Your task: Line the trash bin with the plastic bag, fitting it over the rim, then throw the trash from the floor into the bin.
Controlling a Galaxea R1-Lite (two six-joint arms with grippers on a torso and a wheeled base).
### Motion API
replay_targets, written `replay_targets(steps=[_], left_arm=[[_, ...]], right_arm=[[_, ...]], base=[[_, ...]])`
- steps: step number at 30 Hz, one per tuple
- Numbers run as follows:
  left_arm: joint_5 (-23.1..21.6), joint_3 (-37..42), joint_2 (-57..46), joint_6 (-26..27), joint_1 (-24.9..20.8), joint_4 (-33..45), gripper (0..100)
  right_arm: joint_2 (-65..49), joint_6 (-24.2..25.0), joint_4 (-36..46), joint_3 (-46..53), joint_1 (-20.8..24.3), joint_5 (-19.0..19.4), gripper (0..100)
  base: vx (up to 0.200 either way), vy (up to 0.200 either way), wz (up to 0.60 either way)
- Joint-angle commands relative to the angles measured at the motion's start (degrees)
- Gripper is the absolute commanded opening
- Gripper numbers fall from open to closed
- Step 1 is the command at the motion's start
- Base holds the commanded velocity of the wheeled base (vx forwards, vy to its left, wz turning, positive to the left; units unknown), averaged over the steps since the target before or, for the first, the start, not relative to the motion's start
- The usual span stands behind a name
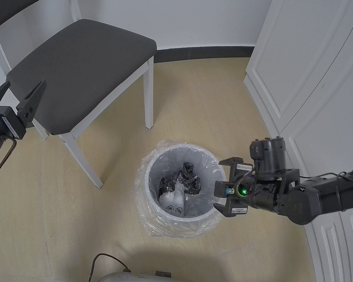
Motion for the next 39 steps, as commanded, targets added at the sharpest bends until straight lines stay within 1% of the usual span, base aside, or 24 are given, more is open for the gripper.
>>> replay_targets(steps=[1, 4, 5, 7, 11, 12, 13, 14, 16, 18, 20, 21, 22, 24, 27, 28, 29, 31, 32, 34, 38, 39], left_arm=[[0.02, 0.59, 0.89, 0.00, 0.08, -0.11, 100], [0.02, 0.50, 1.07, -0.26, 0.34, -0.02, 100], [0.02, 0.68, 1.07, -0.26, 0.52, -0.02, 100], [0.02, 0.77, 1.51, -0.18, 0.52, -0.02, 100], [0.02, 1.38, 2.65, -0.18, 0.52, -0.02, 100], [0.02, 1.38, 2.65, -0.18, 0.52, -0.02, 100], [0.02, 1.47, 3.09, -0.18, 0.52, -0.02, 100], [0.02, 1.47, 3.26, -0.18, 0.52, -0.11, 100], [0.02, 1.91, 3.53, -0.18, 0.52, -0.02, 100], [0.02, 2.70, 4.23, -0.18, 0.43, -0.11, 100], [0.02, 2.88, 5.72, 0.09, 0.43, -0.11, 100], [0.11, 2.96, 6.08, 0.18, 0.52, -0.11, 100], [0.11, 2.96, 6.08, 0.18, 0.52, -0.11, 100], [0.19, 3.14, 7.39, 0.09, 0.52, -0.11, 100], [0.19, 3.32, 8.10, 0.09, 0.43, -0.11, 100], [0.19, 3.32, 8.10, 0.09, 0.43, -0.11, 100], [0.19, 3.23, 8.36, 0.09, 0.52, -0.11, 100], [0.19, 3.05, 8.54, 0.09, 0.52, -0.11, 100], [0.19, 3.05, 8.54, 0.09, 0.52, -0.11, 100], [0.19, 3.14, 8.62, 0.18, 0.60, -0.11, 100], [0.19, 3.14, 8.80, 0.35, 0.78, -0.11, 100], [0.19, 3.14, 8.80, 0.44, 0.78, -0.11, 100]], right_arm=[[-10.83, 12.31, -6.43, 13.58, -2.59, -1.42, 100], [-13.30, 18.20, -7.93, 17.18, -4.08, -2.30, 100], [-14.61, 20.92, -8.72, 18.85, -5.31, -2.30, 100], [-16.37, 24.88, -9.42, 21.14, -6.89, -2.21, 100], [-18.48, 37.10, -9.69, 24.48, -7.86, -2.30, 100], [-18.48, 37.10, -9.69, 24.48, -7.86, -2.30, 100], [-18.66, 42.54, -9.77, 25.09, -8.04, -2.30, 100], [-18.57, 45.80, -9.77, 25.36, -8.56, -2.47, 100], [-18.66, 49.22, -9.86, 26.06, -9.53, -2.03, 100], [-18.83, 51.33, -10.65, 27.11, -10.59, -1.77, 100], [-18.31, 52.92, -14.08, 28.70, -12.08, -1.59, 100], [-17.95, 53.53, -16.10, 29.31, -12.52, -1.59, 100], [-17.95, 53.53, -16.10, 29.31, -12.52, -1.59, 100], [-15.84, 58.10, -24.72, 32.30, -13.13, -1.68, 100], [-13.82, 62.76, -33.50, 35.38, -13.57, -2.30, 100], [-13.56, 63.29, -34.47, 35.64, -13.75, -2.38, 100], [-12.24, 64.96, -39.66, 37.22, -15.42, -2.47, 100], [-10.66, 65.40, -43.96, 38.36, -16.65, -2.47, 100], [-8.81, 65.75, -49.24, 39.51, -18.14, -2.74, 100], [-7.85, 66.63, -52.66, 40.12, -18.94, -3.18, 100], [-2.57, 70.76, -63.04, 40.65, -20.96, -3.97, 100], [-2.13, 71.02, -63.91, 40.56, -21.22, -4.14, 100]], base=[[0.000, 0.000, 0.00], [0.000, 0.000, 0.00], [0.000, 0.000, 0.00], [0.000, 0.000, 0.00], [0.000, 0.000, 0.00], [0.000, 0.000, 0.00], [0.000, 0.000, 0.00], [0.000, 0.000, 0.00], [0.000, 0.000, 0.00], [0.000, 0.000, 0.00], [0.000, 0.000, 0.00], [0.000, 0.000, 0.00], [0.000, 0.000, 0.00], [0.000, 0.000, 0.00], [0.000, 0.000, 0.00], [0.000, 0.000, 0.00], [0.000, 0.000, 0.00], [0.000, 0.000, 0.00], [0.000, 0.000, 0.00], [0.000, 0.000, 0.00], [0.000, 0.000, 0.00], [0.000, 0.000, 0.00]])
